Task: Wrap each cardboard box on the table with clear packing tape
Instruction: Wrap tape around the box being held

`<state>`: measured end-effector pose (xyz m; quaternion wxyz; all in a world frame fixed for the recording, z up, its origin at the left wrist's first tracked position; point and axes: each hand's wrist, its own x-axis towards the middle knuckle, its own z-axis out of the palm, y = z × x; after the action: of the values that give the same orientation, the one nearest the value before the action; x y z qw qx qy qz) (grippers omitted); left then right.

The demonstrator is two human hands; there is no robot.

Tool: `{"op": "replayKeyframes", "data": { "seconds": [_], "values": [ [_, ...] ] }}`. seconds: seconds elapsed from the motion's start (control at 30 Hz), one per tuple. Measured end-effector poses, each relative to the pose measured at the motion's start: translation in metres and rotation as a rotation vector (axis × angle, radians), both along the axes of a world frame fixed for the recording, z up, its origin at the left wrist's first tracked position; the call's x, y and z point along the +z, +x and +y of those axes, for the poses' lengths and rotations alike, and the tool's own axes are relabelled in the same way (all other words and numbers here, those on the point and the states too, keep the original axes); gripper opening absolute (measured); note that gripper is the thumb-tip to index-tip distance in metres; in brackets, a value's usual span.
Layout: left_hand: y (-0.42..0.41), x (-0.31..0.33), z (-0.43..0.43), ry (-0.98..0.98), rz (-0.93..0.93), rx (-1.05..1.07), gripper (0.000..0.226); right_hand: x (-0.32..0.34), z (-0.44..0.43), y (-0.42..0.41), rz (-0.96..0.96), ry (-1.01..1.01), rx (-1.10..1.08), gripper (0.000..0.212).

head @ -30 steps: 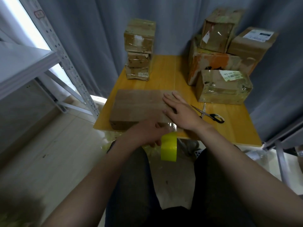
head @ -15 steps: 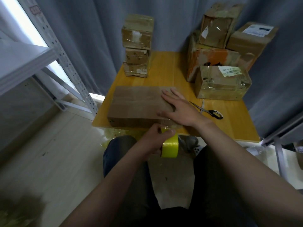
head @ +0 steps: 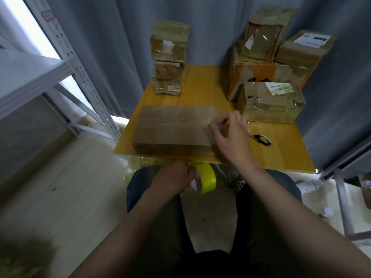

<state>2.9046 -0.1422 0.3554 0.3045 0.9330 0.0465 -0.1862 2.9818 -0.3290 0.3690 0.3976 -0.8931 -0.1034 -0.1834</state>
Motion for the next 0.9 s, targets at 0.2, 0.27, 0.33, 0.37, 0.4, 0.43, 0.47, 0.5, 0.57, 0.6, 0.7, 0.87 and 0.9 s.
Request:
{"op": "replayKeyframes", "data": {
  "seconds": [0.2,0.27,0.33,0.37,0.4,0.43,0.47,0.5,0.57,0.6,0.7,0.87,0.9],
  "values": [
    [0.020,0.045,0.024,0.121,-0.728,-0.156,0.043,0.010,-0.015,-0.044,0.261,0.013,0.048,0.060],
    [0.038,0.036,0.033,0.279,-0.677,-0.297,0.070,0.014,-0.016,-0.052,0.564,-0.069,0.106,0.062],
    [0.048,0.023,0.038,0.397,-0.539,-0.395,0.090,0.010,-0.014,-0.059,0.873,-0.130,0.178,0.056],
    [0.049,0.015,0.038,0.435,-0.494,-0.409,0.095,0.004,-0.014,-0.061,0.924,-0.177,0.223,0.050],
    [0.048,0.007,0.038,0.472,-0.498,-0.404,0.097,-0.005,-0.013,-0.062,0.925,-0.202,0.257,0.045],
    [0.046,0.002,0.038,0.510,-0.529,-0.392,0.097,-0.010,-0.012,-0.065,0.914,-0.195,0.285,0.040],
    [0.044,-0.002,0.037,0.536,-0.572,-0.374,0.095,-0.017,-0.009,-0.067,0.916,-0.135,0.303,0.037],
    [0.042,-0.004,0.037,0.554,-0.619,-0.354,0.092,-0.024,-0.008,-0.069,0.949,-0.029,0.319,0.036],
    [0.039,-0.007,0.036,0.578,-0.727,-0.322,0.082,-0.031,-0.005,-0.073,1.052,0.198,0.373,0.037],
    [0.038,-0.008,0.036,0.589,-0.773,-0.314,0.077,-0.028,-0.005,-0.074,1.101,0.263,0.409,0.037],
    [0.035,-0.010,0.036,0.601,-0.861,-0.313,0.070,-0.027,-0.008,-0.075,1.136,0.243,0.492,0.039],
    [0.041,-0.001,0.040,0.587,-0.820,-0.354,0.082,-0.025,-0.015,-0.078,1.100,0.236,0.491,0.029],
    [0.044,0.004,0.041,0.586,-0.795,-0.366,0.085,-0.023,-0.017,-0.078,1.095,0.262,0.494,0.021]
  ]
}}
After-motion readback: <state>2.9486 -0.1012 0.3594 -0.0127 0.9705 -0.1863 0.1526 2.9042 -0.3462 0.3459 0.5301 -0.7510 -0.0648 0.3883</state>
